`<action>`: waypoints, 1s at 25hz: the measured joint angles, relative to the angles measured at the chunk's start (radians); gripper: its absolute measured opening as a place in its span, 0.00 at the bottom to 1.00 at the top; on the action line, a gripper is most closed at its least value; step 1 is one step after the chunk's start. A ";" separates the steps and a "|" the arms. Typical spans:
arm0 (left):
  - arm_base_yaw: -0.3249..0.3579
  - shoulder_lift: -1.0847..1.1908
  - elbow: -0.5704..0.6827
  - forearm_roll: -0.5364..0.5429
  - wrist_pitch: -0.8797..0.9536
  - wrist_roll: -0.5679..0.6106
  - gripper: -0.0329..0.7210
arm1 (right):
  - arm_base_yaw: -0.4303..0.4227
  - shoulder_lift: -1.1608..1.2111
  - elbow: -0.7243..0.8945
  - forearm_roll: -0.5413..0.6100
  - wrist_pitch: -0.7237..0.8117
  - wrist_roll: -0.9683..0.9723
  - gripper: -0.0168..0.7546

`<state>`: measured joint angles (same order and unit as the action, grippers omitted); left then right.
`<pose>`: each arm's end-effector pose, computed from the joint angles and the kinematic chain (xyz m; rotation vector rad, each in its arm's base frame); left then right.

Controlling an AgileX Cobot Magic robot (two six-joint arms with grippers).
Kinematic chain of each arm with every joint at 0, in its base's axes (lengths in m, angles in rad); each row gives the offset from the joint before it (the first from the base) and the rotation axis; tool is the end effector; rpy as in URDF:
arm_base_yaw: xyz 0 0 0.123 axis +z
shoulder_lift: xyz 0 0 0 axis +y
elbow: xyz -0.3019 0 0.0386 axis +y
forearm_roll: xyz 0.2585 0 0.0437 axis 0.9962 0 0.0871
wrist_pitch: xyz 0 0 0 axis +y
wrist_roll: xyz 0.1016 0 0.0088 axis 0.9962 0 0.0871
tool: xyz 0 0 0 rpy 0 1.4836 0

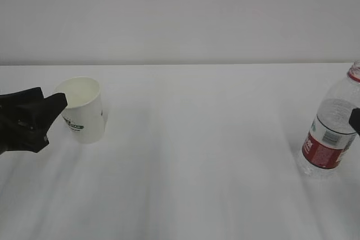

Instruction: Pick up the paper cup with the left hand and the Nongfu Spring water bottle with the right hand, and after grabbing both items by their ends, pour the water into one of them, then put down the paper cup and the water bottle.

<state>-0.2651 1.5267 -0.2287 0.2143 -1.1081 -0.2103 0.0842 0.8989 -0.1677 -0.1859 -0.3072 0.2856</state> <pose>0.2231 -0.0807 0.1779 0.2733 1.6782 -0.4447 0.1587 0.0191 0.2090 -0.0148 1.9162 0.1832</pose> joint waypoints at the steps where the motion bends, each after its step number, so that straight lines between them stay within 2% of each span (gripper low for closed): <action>1: 0.000 0.005 0.000 0.000 -0.006 -0.002 0.56 | 0.000 0.014 0.021 -0.004 -0.027 0.011 0.76; 6: 0.000 0.015 0.000 0.000 -0.028 -0.001 0.56 | 0.000 0.071 0.090 -0.011 -0.154 0.028 0.74; 10: 0.000 0.031 0.000 0.000 -0.028 -0.001 0.56 | 0.000 0.130 0.099 -0.019 -0.219 0.028 0.69; 18: 0.000 0.125 0.026 0.008 -0.033 -0.001 0.56 | 0.000 0.311 0.099 -0.028 -0.374 0.028 0.69; 25: 0.000 0.160 0.057 0.008 -0.033 0.028 0.56 | 0.000 0.380 0.099 -0.027 -0.411 0.014 0.69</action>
<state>-0.2651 1.6871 -0.1721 0.2225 -1.1413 -0.1822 0.0842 1.2784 -0.0691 -0.2126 -0.7179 0.2993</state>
